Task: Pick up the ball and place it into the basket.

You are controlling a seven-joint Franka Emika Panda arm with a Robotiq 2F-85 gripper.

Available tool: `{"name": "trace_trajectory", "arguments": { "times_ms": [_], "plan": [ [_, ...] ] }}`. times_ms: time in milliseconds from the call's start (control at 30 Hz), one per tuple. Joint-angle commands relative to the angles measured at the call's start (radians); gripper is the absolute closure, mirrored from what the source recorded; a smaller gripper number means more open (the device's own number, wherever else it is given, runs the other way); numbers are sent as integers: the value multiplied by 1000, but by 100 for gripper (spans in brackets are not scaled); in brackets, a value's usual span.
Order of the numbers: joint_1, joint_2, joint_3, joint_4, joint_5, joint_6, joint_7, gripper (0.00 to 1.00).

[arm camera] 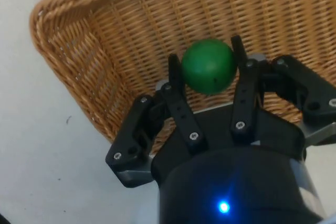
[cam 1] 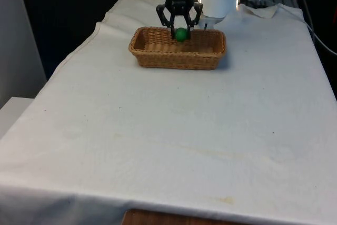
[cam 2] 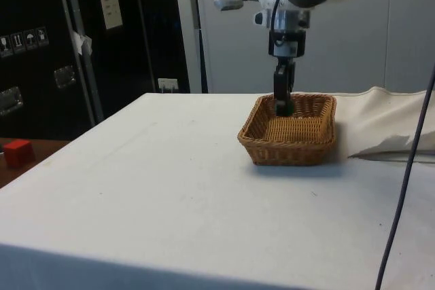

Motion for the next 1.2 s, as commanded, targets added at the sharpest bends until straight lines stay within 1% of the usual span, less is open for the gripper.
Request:
{"name": "trace_trajectory", "arguments": {
  "times_ms": [0, 33, 100, 167, 267, 300, 333, 367, 433, 467, 500, 567, 600, 633, 800, 833, 867, 1000, 1067, 1167],
  "plan": [
    [0, 5, 5, -4, 1, 5, 7, 100],
    [7, 3, 10, -16, 21, 27, 9, 100],
    [3, 13, 20, -21, 24, 35, 17, 100],
    [3, 21, 25, -19, 30, 35, 17, 100],
    [3, 29, 28, -15, 30, 32, 18, 100],
    [0, 34, 27, -13, 18, 28, 23, 100],
    [0, 35, 27, -12, 18, 28, 23, 100],
    [3, 31, 28, -12, 28, 31, 19, 100],
    [2, 35, 29, -10, 27, 29, 20, 100],
    [2, 36, 29, -9, 26, 28, 20, 96],
    [2, 36, 29, -9, 26, 28, 20, 85],
    [2, 37, 29, -8, 25, 27, 20, 68],
    [0, 39, 28, -8, 18, 26, 23, 60],
    [2, 38, 29, -7, 25, 26, 20, 51],
    [2, 38, 29, -6, 24, 24, 21, 7],
    [1, 38, 29, -6, 24, 24, 21, 1],
    [0, 39, 28, -7, 18, 24, 22, 0],
    [1, 39, 29, -6, 24, 24, 21, 0],
    [2, 39, 31, -2, 19, 18, 32, 0],
    [0, 34, 38, 5, 9, 7, 56, 0]
  ]
}}
